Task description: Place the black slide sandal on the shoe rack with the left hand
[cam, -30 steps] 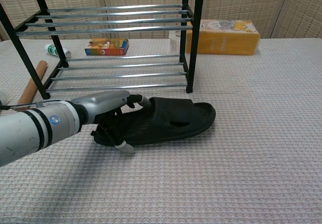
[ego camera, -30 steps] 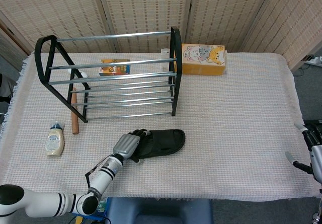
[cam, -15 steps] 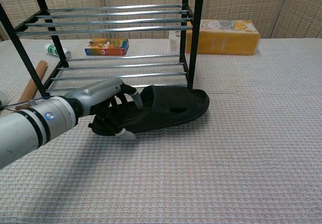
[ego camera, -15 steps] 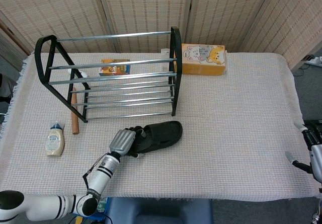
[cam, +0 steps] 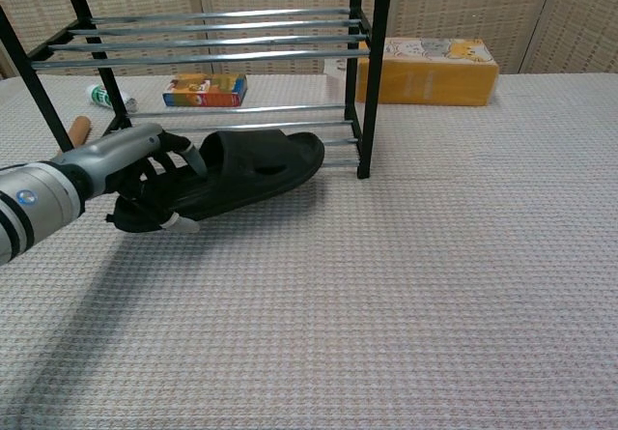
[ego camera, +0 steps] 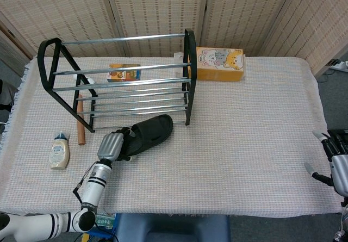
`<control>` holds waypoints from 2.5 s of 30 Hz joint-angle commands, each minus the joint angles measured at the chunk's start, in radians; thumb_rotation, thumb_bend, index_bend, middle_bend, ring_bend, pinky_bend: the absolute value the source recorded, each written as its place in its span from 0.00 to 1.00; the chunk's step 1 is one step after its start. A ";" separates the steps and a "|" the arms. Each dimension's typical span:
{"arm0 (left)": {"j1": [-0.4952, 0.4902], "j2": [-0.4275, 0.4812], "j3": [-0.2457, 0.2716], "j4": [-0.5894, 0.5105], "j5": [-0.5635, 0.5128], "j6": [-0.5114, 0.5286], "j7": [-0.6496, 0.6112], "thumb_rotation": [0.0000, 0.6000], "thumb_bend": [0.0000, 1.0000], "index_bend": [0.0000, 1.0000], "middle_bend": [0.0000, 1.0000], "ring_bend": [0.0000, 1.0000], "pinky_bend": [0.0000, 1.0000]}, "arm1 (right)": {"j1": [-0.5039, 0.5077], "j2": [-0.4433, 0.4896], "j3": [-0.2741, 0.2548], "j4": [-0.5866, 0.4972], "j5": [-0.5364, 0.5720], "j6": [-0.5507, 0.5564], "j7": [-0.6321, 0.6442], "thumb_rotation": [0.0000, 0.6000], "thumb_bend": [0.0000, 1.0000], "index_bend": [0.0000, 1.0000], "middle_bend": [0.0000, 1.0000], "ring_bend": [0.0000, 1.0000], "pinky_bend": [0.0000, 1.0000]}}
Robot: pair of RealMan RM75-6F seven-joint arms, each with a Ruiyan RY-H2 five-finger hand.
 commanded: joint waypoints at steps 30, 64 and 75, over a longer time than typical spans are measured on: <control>-0.227 -0.201 -0.326 0.347 -0.402 -0.024 0.243 1.00 0.17 0.29 0.40 0.35 0.39 | -0.010 0.001 -0.003 0.010 0.014 0.000 0.009 1.00 0.23 0.10 0.20 0.13 0.25; -0.258 -0.195 -0.365 0.360 -0.495 -0.045 0.290 1.00 0.08 0.00 0.00 0.00 0.24 | -0.013 -0.008 -0.001 0.036 0.022 -0.006 0.031 1.00 0.26 0.10 0.20 0.14 0.25; -0.185 -0.104 -0.282 0.190 -0.420 -0.025 0.268 1.00 0.08 0.00 0.00 0.00 0.24 | -0.015 -0.012 -0.001 0.047 0.023 -0.006 0.041 1.00 0.26 0.10 0.20 0.14 0.25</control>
